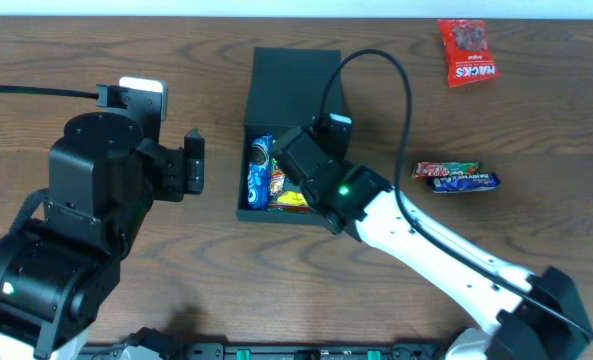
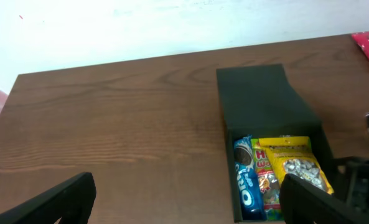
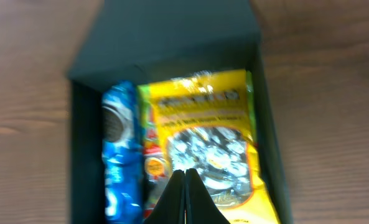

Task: Pack container
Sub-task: 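Lower the yellow bag into the box and release it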

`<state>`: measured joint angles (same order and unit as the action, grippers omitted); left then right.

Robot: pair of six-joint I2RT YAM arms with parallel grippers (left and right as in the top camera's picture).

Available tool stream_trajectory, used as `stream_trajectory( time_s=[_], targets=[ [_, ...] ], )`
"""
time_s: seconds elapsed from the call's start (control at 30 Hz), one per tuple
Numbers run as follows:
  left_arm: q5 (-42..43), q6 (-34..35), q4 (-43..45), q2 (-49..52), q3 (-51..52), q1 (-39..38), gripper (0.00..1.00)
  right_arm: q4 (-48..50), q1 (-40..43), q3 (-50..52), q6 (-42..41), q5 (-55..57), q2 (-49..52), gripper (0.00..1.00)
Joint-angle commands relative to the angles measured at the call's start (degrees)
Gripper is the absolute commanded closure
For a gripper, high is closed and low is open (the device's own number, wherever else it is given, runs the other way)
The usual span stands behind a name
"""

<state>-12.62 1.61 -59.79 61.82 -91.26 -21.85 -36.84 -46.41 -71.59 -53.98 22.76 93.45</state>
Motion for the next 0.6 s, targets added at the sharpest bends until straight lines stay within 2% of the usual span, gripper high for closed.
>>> stream_trajectory(
  time_s=[0.0,0.37,0.57],
  targets=[
    [0.22,-0.35,-0.02,-0.22,-0.74,0.09,0.05,-0.20,0.15,0.17,0.55,1.81,1.38,0.99],
    [0.22,-0.35,0.04,-0.24,-0.74,0.09,0.05,-0.28,0.26,0.17,8.22,-10.03,12.48,0.99],
    [0.24,-0.35,0.04,-0.22,-0.74,0.09,0.05,-0.90,1.38,0.17,8.66,-10.56,17.27,0.99]
  ],
)
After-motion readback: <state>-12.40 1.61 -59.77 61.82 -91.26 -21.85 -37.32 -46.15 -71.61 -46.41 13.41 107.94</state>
